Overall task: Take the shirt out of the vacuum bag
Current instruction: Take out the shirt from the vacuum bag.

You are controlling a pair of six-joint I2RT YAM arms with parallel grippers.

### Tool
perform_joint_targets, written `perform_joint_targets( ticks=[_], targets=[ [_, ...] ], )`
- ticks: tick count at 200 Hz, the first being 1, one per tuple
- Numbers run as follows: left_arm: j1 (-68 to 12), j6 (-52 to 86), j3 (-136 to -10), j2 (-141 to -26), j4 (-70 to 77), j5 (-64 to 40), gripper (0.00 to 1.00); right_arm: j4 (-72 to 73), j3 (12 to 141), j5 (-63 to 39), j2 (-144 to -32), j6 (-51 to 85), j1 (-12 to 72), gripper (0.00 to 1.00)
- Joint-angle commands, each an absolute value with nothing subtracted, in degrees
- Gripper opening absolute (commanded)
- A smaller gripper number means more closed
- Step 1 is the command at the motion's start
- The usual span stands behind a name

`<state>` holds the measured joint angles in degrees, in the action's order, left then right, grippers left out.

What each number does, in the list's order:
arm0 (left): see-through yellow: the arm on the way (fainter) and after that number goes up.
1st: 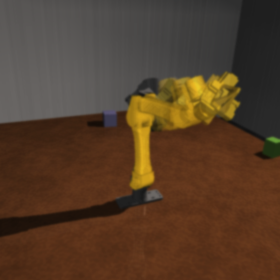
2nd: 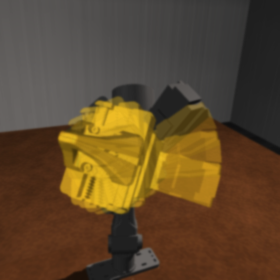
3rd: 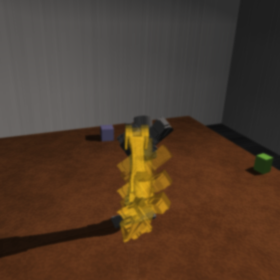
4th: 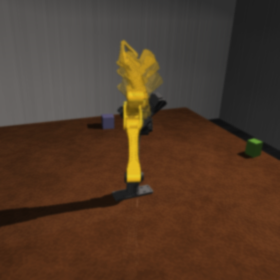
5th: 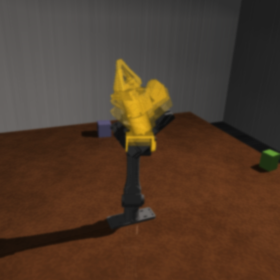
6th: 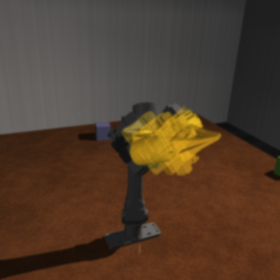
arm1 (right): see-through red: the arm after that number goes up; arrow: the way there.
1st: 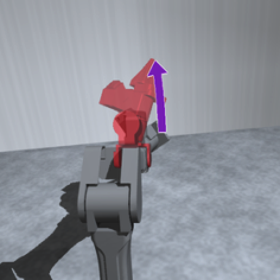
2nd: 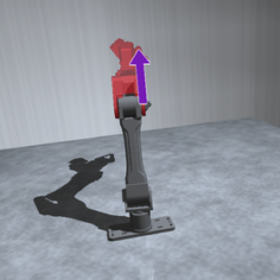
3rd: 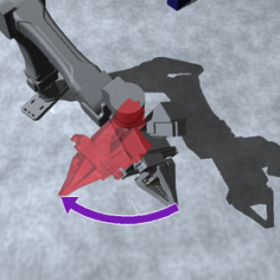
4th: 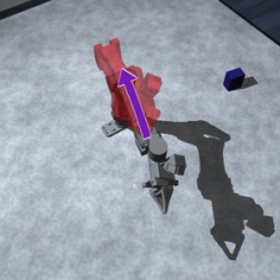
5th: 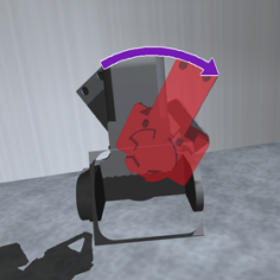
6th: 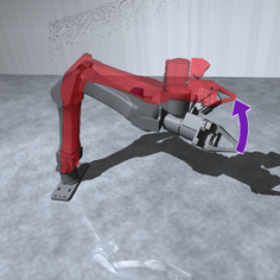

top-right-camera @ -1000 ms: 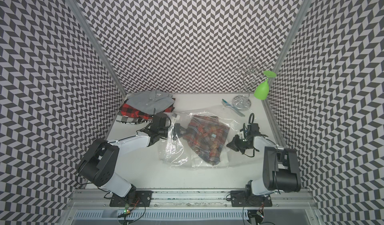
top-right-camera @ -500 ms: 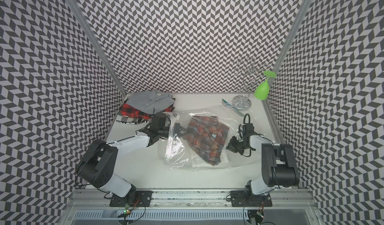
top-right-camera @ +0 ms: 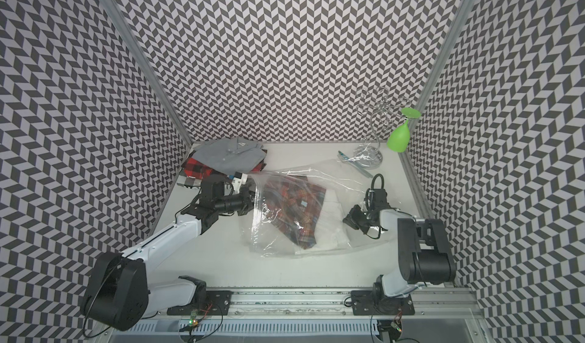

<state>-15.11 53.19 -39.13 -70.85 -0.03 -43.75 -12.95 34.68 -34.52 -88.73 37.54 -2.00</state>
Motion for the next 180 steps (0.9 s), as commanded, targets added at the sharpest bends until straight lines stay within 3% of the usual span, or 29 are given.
perform_joint_targets(
  ticks=[1,42,84,156,180],
  targets=[
    [-12.41,50.70,-38.33,-66.06,-3.08,-46.02,0.00,-14.59,31.92,-23.51,-91.61,39.93,-2.09,0.00],
    [-2.53,46.46,-32.47,-57.80,-13.75,-46.17,0.00,-13.77,32.76,-24.21,-91.23,41.93,-2.68,0.00],
    [2.51,43.53,-30.88,-56.45,-20.59,-43.16,0.00,-13.44,33.87,-25.30,-90.70,43.58,-3.42,0.00],
    [10.20,33.47,-38.32,-58.40,-37.98,-26.26,0.00,-13.01,35.49,-26.63,-90.29,45.18,-6.49,0.00],
    [10.44,34.16,-37.38,-58.37,-39.96,-25.17,0.00,-11.89,35.40,-27.56,-91.54,45.89,-7.24,0.00]
  ],
)
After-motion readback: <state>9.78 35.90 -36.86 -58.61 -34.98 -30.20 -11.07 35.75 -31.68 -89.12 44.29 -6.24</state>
